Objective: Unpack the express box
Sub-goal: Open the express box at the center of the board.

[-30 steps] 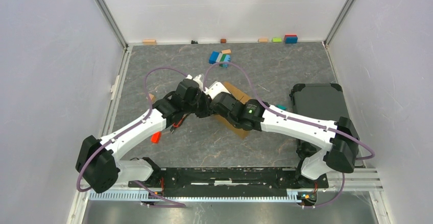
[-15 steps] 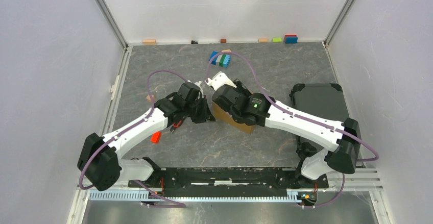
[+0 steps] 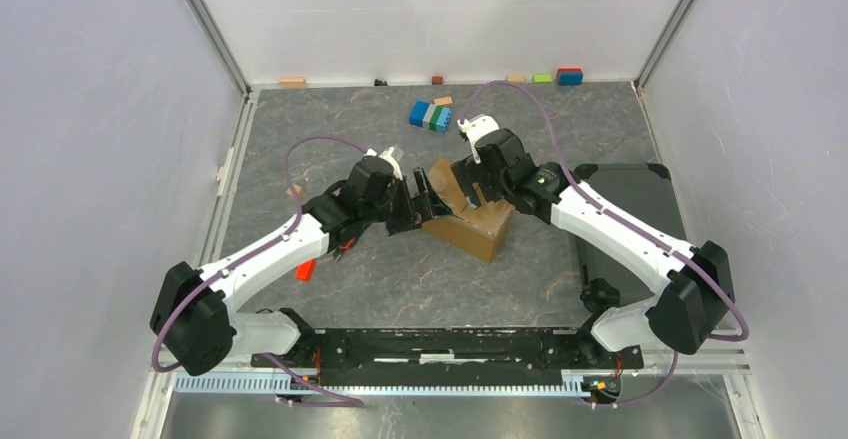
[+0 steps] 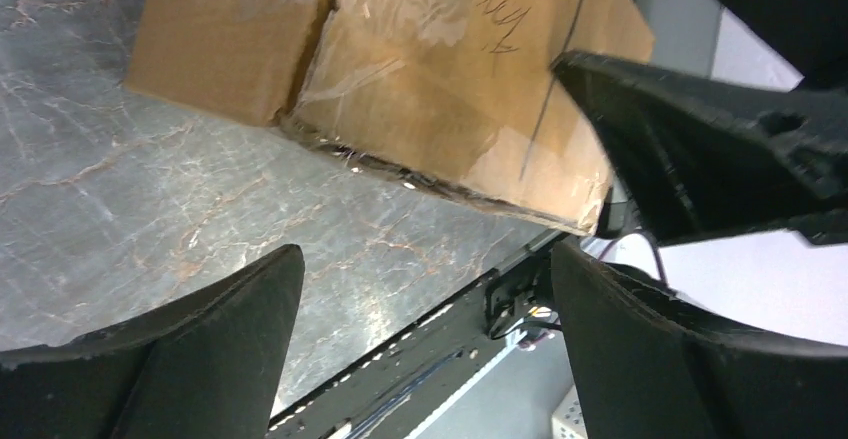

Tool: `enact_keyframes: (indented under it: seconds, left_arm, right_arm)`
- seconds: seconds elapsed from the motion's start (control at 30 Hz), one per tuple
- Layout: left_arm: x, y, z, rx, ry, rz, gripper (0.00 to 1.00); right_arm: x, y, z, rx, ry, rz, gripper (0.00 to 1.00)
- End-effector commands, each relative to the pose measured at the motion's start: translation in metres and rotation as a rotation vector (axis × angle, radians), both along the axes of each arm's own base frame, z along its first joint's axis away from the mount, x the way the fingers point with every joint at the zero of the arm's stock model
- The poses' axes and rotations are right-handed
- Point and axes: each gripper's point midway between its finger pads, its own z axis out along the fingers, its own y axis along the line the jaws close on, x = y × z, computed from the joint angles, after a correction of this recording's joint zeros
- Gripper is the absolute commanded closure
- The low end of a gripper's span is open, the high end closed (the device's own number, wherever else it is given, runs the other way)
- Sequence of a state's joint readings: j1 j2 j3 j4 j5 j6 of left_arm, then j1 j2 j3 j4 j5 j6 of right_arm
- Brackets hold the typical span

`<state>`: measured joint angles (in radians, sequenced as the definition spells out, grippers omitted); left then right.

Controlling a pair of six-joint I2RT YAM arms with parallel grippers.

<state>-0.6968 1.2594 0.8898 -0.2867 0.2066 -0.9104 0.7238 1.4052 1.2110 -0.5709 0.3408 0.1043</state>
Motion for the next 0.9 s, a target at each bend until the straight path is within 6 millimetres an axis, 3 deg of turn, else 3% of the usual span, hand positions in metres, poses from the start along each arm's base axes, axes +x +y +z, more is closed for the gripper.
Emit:
enact_keyframes:
  seconds: [0.0, 0.13, 0.27, 0.47, 0.63, 0.77, 0.87]
  left_arm:
    - [0.015, -0.004, 0.017, -0.080, -0.039, 0.098, 0.00]
    - [0.013, 0.009, 0.009, -0.046, -0.002, 0.171, 0.00]
    - [0.007, 0.036, 0.002, 0.088, 0.058, 0.269, 0.00]
    - [-0.003, 0.076, 0.026, 0.160, -0.022, 0.346, 0.00]
    - [-0.026, 0.065, 0.026, 0.178, 0.027, 0.196, 0.00]
    - [-0.041, 0.078, 0.012, 0.203, 0.087, 0.251, 0.00]
    - [-0.057, 0.090, -0.001, 0.208, 0.134, 0.312, 0.00]
  right_arm:
    - [-0.019, 0.028, -0.005, 0.160, 0.061, 0.081, 0.06]
    - [-0.037, 0.029, -0.010, 0.256, 0.111, 0.047, 0.06]
    - [-0.048, 0.034, -0.008, 0.343, 0.153, 0.022, 0.08]
    - [-0.073, 0.044, -0.014, 0.548, 0.211, -0.034, 0.10]
    - [-0.098, 0.066, -0.012, 0.653, 0.232, -0.023, 0.11]
    - [-0.127, 0.086, -0.015, 0.723, 0.266, 0.008, 0.12]
    - [-0.134, 0.084, -0.022, 0.691, 0.242, 0.016, 0.12]
